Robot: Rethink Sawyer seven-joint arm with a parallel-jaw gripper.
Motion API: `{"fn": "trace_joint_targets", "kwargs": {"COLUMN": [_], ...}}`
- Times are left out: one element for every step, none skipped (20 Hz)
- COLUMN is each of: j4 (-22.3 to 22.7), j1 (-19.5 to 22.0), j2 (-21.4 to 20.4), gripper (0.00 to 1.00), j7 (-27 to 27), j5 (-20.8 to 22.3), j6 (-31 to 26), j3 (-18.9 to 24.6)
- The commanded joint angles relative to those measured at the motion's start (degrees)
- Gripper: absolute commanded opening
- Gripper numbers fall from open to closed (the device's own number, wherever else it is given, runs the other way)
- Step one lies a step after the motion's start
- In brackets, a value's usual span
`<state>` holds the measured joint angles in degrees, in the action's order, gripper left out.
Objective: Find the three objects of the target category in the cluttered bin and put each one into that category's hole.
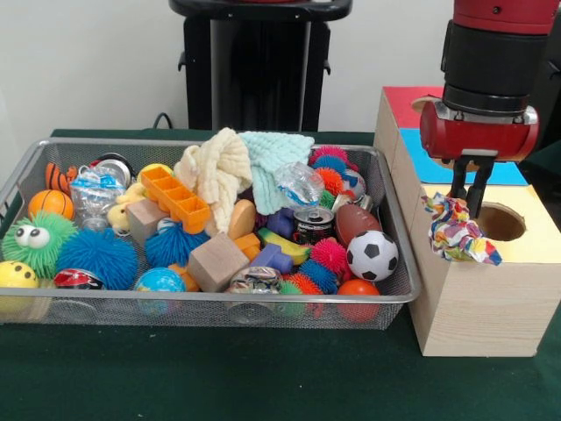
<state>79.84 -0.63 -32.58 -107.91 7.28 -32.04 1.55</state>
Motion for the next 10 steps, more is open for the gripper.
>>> {"fn": "trace_joint_targets", "kwargs": {"j4": [3.62, 4.19, 4.68, 5.03, 5.38, 5.18, 5.27, 5.42, 5.58, 5.68], "j1": [-0.31, -0.44, -0.71, -0.88, -1.06, -1.04, -0.56, -0.32, -0.08, 0.01], "j2": [0.18, -0.13, -0.3, -0.2, -0.11, 0.2, 0.51, 0.68, 0.84, 0.95], "gripper": [0.0, 0.0, 0.0, 0.0, 0.0, 0.0, 0.0, 0.0, 0.0, 0.0], "j7": [2.86, 2.63, 2.12, 1.85, 1.59, 2.39, 3.2, 3.45, 3.7, 3.52], "j5": [3.43, 3.78, 4.1, 4.38, 4.65, 5.05, 4.97, 5.02, 5.07, 5.07], "j6": [-3.22, -2.87, -2.33, -2.06, -1.79, -2.34, -2.69, -2.42, -2.15, -2.03], "j3": [4.63, 4.63, 4.54, 4.61, 4.67, 5.04, 5.94, 6.42, 6.91, 7.1]}}
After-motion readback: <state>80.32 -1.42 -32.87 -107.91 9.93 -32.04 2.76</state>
